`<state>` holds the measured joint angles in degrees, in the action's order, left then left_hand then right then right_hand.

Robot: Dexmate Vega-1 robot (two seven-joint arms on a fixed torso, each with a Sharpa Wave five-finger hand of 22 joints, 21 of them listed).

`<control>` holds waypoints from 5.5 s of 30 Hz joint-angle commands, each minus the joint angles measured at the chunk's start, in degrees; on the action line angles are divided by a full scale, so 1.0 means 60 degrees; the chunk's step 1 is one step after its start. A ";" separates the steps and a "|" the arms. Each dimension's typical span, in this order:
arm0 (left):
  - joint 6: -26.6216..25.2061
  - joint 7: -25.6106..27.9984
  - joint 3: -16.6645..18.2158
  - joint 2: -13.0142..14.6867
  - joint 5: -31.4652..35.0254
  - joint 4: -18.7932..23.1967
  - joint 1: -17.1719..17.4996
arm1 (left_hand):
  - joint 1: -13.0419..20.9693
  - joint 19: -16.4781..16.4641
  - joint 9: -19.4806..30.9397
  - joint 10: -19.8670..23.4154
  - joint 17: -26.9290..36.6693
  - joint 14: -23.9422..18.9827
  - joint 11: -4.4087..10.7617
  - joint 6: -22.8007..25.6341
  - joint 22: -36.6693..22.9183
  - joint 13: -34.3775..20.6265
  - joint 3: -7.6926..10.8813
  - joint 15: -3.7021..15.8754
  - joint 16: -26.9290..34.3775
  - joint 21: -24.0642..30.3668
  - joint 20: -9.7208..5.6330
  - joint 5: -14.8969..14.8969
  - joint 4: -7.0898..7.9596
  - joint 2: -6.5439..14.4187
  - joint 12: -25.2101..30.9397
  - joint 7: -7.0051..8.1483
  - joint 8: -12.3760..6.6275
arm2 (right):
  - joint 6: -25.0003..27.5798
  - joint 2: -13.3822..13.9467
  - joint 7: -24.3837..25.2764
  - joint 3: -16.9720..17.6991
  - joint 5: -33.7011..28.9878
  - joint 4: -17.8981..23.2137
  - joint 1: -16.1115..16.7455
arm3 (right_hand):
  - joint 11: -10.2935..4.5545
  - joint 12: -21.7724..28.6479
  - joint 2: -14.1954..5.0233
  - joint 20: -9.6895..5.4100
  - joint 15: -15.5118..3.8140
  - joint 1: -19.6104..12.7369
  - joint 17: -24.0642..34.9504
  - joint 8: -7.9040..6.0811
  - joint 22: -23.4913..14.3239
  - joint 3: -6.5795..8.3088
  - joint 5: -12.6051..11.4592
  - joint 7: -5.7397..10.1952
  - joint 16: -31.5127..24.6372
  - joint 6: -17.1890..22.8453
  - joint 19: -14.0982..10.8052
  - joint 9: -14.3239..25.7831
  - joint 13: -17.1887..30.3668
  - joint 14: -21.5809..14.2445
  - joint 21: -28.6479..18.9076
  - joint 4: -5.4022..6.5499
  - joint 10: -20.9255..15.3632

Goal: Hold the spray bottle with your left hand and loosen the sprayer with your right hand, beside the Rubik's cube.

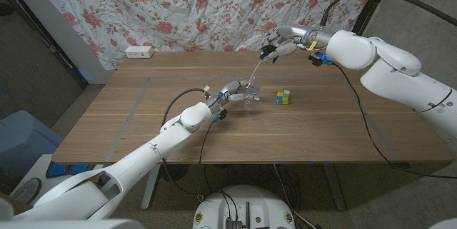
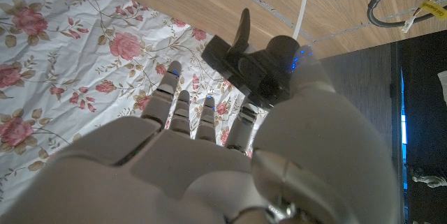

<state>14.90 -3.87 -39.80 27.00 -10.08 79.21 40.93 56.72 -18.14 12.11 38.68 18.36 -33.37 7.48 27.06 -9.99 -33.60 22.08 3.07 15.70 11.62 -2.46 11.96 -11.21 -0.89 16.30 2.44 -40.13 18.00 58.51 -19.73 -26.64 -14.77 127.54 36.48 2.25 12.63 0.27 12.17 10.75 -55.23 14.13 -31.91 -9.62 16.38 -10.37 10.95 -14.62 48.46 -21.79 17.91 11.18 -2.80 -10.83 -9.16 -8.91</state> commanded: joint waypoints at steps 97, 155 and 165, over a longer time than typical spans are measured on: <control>0.0987 -0.0016 0.0265 -0.0572 -0.0943 -0.1467 0.0378 | -0.0540 0.0935 -0.0311 -0.0671 -0.0868 0.0938 0.0792 0.0189 0.0003 0.0981 -0.0199 0.1410 -0.0717 -0.0201 0.0154 -0.0125 0.0192 0.0105 -0.0766 0.0903 0.0827 | 0.0819 0.0668 0.2516 0.1216 0.1567 -0.0759 0.1243 | -0.0035 -0.0038 -0.0218 0.0000 -0.0374 -0.0040 0.0044 -0.0200 0.0000 0.0083 -0.0092 0.0004 -0.0213 0.0022 -0.0167 -0.0248 0.0048 -0.0542 0.0010 0.0055 -0.0616; 0.0620 -0.0345 0.0062 -0.0342 -0.0875 -0.1461 0.0407 | -0.0558 0.1960 -0.0335 -0.2790 -0.1432 0.2989 0.0666 -0.0381 0.0041 0.3022 -0.0564 0.0829 -0.0971 -0.0167 0.0461 -0.0107 0.0302 -0.0210 -0.0999 0.1678 0.3211 | 0.0613 0.0578 0.3707 0.1453 0.2564 -0.1118 0.2270 | -0.0047 -0.0101 -0.0294 0.0001 -0.0430 -0.0071 0.0093 -0.0243 0.0001 0.0111 -0.0130 0.0015 -0.0250 -0.0093 -0.0208 -0.0365 0.0060 -0.0614 0.0021 0.0026 -0.0688; 0.0440 -0.0536 0.0014 -0.0234 -0.0885 -0.1360 0.0356 | -0.0383 0.2074 -0.0332 -0.3591 -0.1443 0.3805 0.0532 -0.1054 0.0047 0.3575 -0.0605 0.0641 -0.1001 -0.0171 0.0449 -0.0144 0.0267 -0.0372 -0.1002 0.1677 0.4055 | 0.0567 0.0587 0.3785 0.1477 0.2633 -0.1129 0.2353 | -0.0037 -0.0109 -0.0301 0.0002 -0.0445 -0.0068 0.0099 -0.0248 0.0001 0.0110 -0.0134 0.0003 -0.0250 -0.0119 -0.0213 -0.0380 0.0061 -0.0612 0.0021 0.0028 -0.0690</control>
<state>18.59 -6.02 -39.44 24.88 -15.48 70.31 43.27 53.88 -6.11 10.00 18.20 9.60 -11.61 10.88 21.65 -9.45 -12.70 18.67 2.25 9.93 10.45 0.26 11.24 -9.43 -2.28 10.37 12.49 -16.79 21.76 61.93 2.50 -17.94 0.48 120.93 50.13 1.94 12.07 -0.91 12.18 7.78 -55.33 14.51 -33.05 -9.62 16.62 -10.84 10.97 -15.79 47.84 -23.02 15.54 11.33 -6.36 -10.83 -8.92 -12.49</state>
